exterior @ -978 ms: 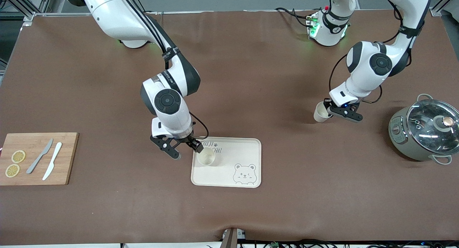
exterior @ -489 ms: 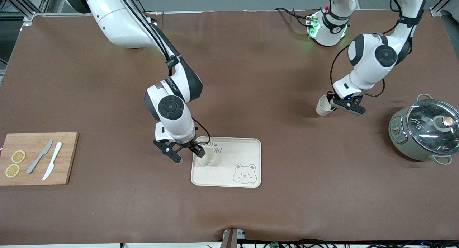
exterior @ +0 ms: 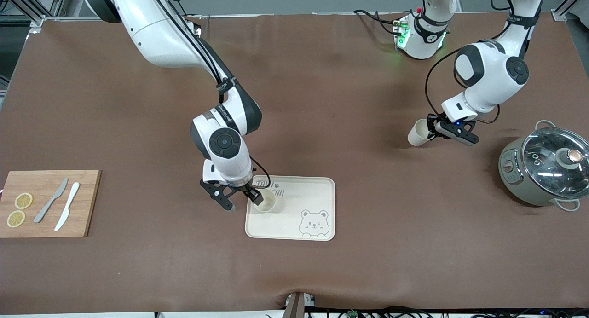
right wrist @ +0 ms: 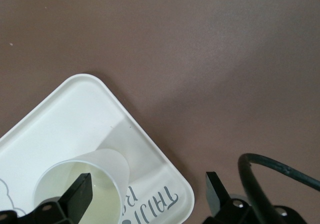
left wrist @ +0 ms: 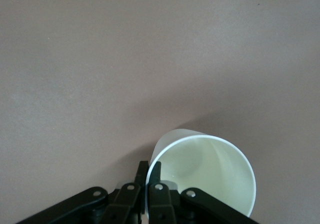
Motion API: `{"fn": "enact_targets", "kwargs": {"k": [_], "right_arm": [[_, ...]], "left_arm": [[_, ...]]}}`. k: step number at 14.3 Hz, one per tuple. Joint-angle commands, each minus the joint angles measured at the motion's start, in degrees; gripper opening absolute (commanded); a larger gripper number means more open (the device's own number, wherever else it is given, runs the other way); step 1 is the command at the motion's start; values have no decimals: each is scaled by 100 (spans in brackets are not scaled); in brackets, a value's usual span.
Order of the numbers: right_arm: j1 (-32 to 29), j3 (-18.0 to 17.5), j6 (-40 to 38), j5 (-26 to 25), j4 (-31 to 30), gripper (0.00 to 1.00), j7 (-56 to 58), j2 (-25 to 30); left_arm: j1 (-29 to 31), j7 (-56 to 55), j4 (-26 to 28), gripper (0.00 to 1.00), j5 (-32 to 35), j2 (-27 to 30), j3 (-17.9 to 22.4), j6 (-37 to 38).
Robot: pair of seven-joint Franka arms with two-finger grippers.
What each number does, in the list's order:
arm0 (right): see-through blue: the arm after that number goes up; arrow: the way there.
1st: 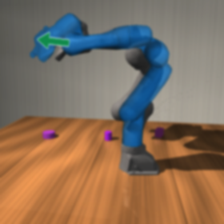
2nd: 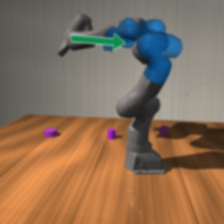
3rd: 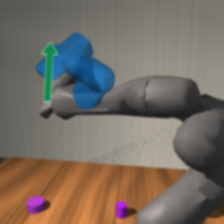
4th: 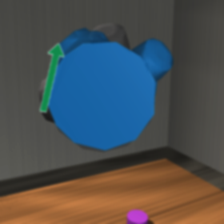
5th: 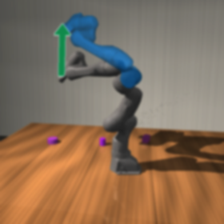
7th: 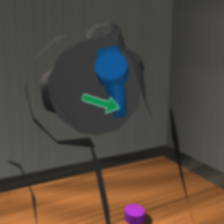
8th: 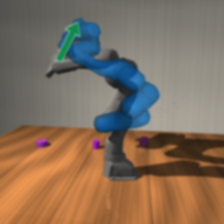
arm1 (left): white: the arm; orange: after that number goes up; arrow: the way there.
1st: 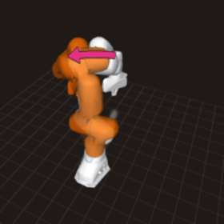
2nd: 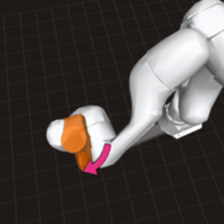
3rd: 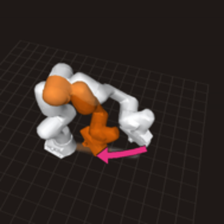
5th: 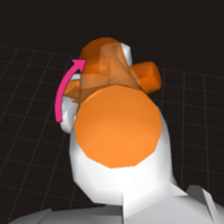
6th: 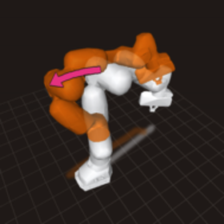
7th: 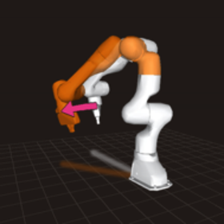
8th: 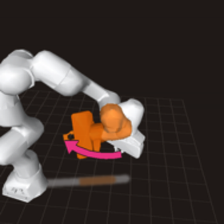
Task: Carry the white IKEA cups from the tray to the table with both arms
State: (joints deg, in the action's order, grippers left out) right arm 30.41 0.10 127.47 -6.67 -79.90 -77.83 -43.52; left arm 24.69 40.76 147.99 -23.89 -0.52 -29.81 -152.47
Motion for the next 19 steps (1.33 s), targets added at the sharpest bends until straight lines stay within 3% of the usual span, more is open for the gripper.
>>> {"fn": "enact_targets", "kwargs": {"k": [1,7,17,19], "right_arm": [[114,25,50,-151,238,100,-381,-183],[237,25,279,-440,265,100,-873,-402],[290,25,384,-573,282,100,-909,-517],[272,25,384,-564,291,70,-909,-517]], "left_arm": [[63,239,133,0,-151,114,-51,-46],[607,976,116,0,-142,-53,-34,-125],[827,1320,116,0,-89,-650,-25,-924],[827,1320,116,0,-89,-668,-25,-951]]}}
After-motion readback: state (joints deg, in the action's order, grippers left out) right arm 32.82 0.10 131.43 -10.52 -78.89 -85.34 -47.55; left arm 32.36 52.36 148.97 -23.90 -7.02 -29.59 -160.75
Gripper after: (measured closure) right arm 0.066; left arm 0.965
